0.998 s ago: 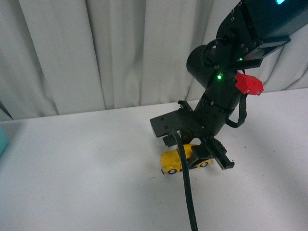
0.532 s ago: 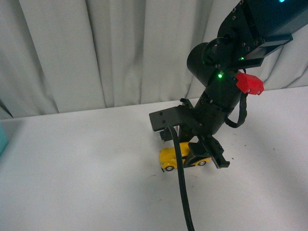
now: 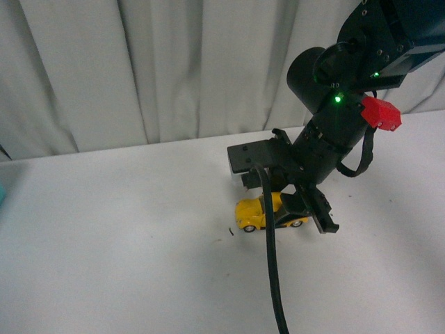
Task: Wind up and store yellow beetle toy
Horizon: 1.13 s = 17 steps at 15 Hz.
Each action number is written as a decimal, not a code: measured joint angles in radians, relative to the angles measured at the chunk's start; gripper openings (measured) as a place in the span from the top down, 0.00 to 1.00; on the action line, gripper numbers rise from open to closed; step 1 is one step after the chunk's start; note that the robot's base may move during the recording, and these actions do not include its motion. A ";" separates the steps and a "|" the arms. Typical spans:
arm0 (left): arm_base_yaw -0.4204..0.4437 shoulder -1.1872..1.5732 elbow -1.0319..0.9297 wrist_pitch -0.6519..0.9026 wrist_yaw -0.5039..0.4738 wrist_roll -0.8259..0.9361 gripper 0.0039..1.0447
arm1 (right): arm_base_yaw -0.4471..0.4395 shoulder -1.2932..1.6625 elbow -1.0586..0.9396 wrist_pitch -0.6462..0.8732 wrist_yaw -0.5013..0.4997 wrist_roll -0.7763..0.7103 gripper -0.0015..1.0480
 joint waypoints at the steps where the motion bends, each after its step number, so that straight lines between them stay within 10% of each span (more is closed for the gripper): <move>1: 0.000 0.000 0.000 0.000 0.000 0.000 0.06 | -0.013 -0.005 -0.010 0.005 -0.009 -0.004 0.60; 17: 0.000 0.000 0.000 0.000 0.000 0.000 0.06 | -0.318 -0.091 -0.224 0.046 -0.101 -0.263 0.60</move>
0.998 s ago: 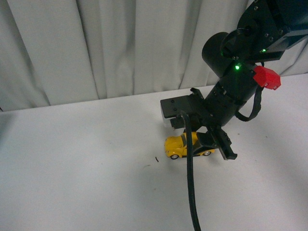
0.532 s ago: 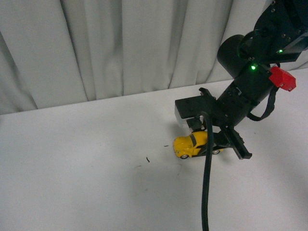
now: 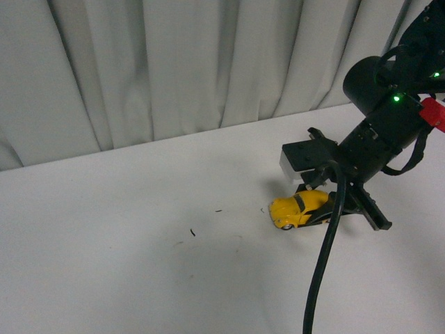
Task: Wind up and store yellow beetle toy
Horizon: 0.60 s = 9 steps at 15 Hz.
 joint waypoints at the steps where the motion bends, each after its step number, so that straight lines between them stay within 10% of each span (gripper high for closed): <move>1: 0.000 0.000 0.000 0.000 0.000 0.000 0.06 | -0.028 -0.002 -0.007 -0.003 -0.001 -0.027 0.60; 9: 0.000 0.000 0.000 0.000 0.000 0.000 0.06 | -0.133 -0.031 -0.055 -0.029 0.005 -0.072 0.60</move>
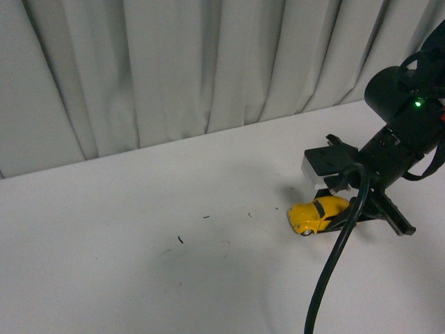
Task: Wind up and store yellow beetle toy
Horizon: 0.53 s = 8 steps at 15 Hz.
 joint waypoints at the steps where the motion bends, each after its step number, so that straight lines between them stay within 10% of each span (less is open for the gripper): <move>1: 0.000 0.000 0.000 0.000 0.000 0.000 0.06 | -0.019 -0.002 0.000 -0.008 0.016 -0.001 0.60; 3: 0.000 0.000 0.000 0.000 0.000 0.000 0.06 | -0.029 -0.001 0.012 -0.028 0.027 -0.003 0.60; 8: 0.000 0.000 0.000 0.000 0.000 0.000 0.06 | -0.022 0.014 0.018 -0.061 0.043 0.007 0.10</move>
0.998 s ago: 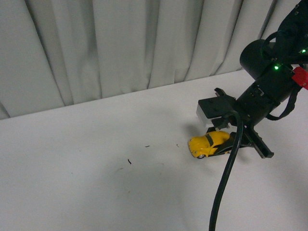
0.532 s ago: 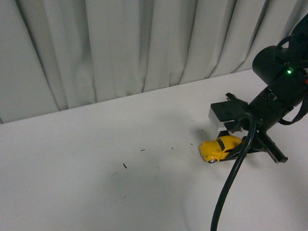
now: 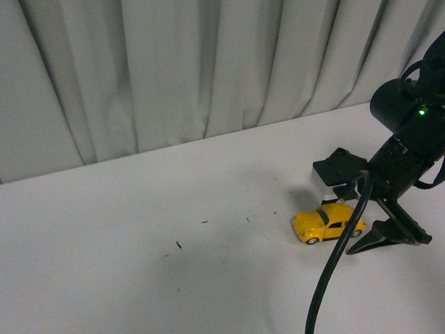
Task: Wind up and store yellow beetle toy
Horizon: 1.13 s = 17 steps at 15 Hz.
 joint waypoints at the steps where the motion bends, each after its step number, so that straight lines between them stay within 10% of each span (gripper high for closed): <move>1: 0.000 0.000 0.000 0.000 0.000 0.000 0.06 | 0.005 0.000 0.001 -0.005 0.002 0.005 0.05; 17: 0.000 0.000 0.000 0.000 0.000 0.000 0.06 | 0.013 0.000 0.003 -0.005 0.004 0.005 0.07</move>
